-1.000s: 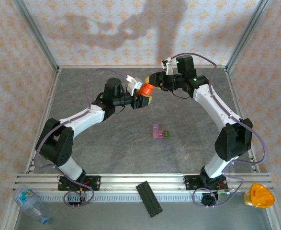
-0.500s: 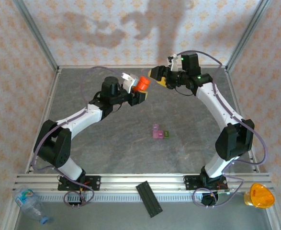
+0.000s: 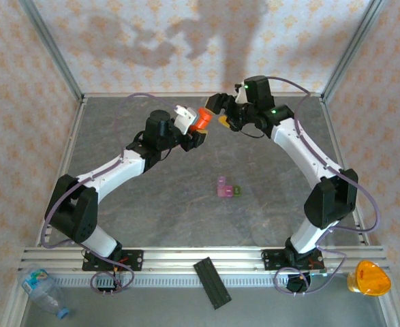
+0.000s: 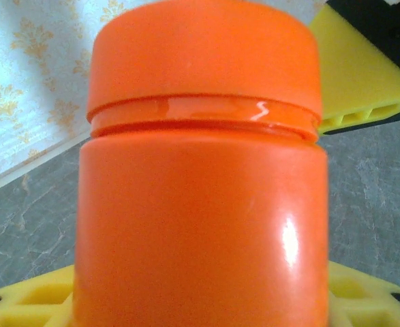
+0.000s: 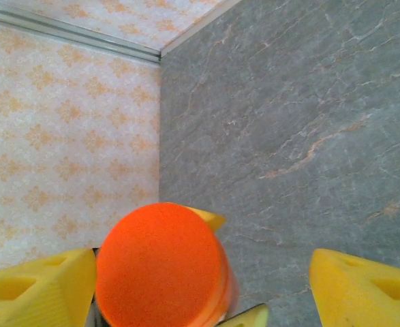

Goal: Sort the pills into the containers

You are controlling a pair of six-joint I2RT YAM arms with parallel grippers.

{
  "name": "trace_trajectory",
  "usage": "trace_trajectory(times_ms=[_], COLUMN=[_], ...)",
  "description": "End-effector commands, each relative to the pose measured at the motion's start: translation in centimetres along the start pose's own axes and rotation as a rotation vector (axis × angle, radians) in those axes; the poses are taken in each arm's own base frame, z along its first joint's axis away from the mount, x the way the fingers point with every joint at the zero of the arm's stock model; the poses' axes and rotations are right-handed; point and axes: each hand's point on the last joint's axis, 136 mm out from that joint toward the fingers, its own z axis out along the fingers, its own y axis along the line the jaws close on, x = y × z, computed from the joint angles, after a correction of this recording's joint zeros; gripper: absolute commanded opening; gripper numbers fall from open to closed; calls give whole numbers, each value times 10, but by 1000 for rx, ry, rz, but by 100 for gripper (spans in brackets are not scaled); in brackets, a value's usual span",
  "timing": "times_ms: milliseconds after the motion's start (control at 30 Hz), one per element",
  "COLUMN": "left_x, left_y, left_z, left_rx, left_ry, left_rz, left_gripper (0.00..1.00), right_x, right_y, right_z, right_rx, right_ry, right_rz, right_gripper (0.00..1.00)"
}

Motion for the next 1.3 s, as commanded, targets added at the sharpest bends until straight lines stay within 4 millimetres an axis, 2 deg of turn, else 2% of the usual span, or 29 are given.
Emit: trace_trajectory(times_ms=[0,233,333,533,700,867,967,1067,1167,1200,1267], left_x=[-21,-22,-23,-28,-40,-65,-81,-94,-94,-90,-78], left_y=[-6,-7,-7,-8,-21,-50,-61,-64,-57,-54,-44], left_z=[-4,-1,0,-1,-8,-22,-29,-34,-32,-29,-23], left_rx=[2,6,4,5,77,285,416,495,466,441,360], left_ry=[-49,-52,-53,-64,-101,-164,-209,-261,-275,-261,-216], left_rz=[46,43,40,29,-6,-104,-202,-274,-283,-276,-242], left_gripper=[0,0,0,0,0,0,0,0,0,0,0], right_x=[-9,5,9,15,11,-9,-13,-14,-18,-20,-27], right_y=[15,22,24,20,19,28,32,36,39,40,40], right_z=[0,14,16,12,6,-13,-24,-27,-29,-30,-35], right_rx=[-25,-40,-47,-43,-74,-239,-334,-387,-388,-385,-349], right_ry=[-41,3,13,12,-11,-68,-79,-66,-72,-77,-109], right_rz=[-6,-15,-17,-39,-102,-248,-326,-349,-334,-327,-299], right_gripper=[79,74,67,42,36,37,37,37,38,41,59])
